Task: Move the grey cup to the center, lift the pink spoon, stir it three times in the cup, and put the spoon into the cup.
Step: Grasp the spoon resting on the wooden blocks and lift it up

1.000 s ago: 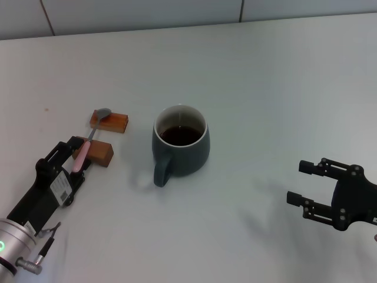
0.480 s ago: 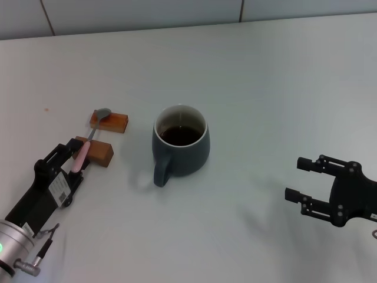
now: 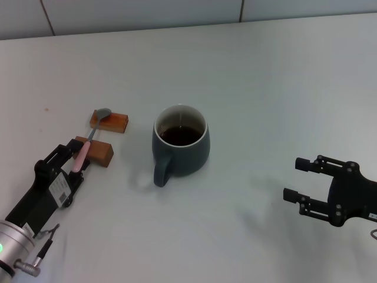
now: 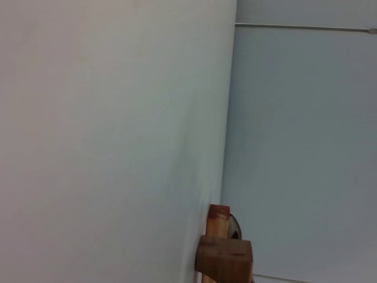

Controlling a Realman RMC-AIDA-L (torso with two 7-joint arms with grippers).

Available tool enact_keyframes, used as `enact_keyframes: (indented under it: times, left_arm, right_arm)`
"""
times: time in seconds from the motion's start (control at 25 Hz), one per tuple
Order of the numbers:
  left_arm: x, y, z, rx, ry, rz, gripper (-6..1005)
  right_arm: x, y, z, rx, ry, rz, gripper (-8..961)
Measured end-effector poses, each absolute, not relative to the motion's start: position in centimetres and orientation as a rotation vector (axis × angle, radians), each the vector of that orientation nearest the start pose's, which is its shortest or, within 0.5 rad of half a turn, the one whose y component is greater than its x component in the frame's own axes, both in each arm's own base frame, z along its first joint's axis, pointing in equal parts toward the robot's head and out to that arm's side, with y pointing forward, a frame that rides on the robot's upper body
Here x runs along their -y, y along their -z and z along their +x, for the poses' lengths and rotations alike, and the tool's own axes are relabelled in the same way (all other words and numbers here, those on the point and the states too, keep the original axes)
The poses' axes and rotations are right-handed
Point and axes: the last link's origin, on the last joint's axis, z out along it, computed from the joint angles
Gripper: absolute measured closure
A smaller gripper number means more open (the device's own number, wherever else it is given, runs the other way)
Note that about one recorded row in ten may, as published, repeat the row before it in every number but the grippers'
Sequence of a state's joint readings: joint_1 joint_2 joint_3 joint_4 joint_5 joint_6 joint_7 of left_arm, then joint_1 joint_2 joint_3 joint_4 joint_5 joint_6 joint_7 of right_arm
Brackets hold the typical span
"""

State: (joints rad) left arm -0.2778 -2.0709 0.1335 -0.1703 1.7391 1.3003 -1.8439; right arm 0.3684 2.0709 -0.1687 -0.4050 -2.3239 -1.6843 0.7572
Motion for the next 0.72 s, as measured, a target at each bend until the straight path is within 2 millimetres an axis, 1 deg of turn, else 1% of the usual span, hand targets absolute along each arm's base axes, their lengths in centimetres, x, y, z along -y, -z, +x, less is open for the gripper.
enact_keyframes:
  times: [0.28,0.56,0.72]
  left_arm:
    - [-22.97,7.15,-34.64,-2.577,-1.813,1.240,505]
    - [-22.90,7.30,-34.60,-2.582,-1.802,1.242,608]
    - [-22.98,7.42,-34.49,-2.580,-1.795,1.252,613]
  right_arm:
    - [-23.77,1.35,33.68,-0.413,-0.742,-2.573,269]
    - [-23.77,1.41,33.67,-0.412,-0.734,-2.588,268]
    - [-23.79,1.37,33.69,-0.413,-0.732,-2.588,268]
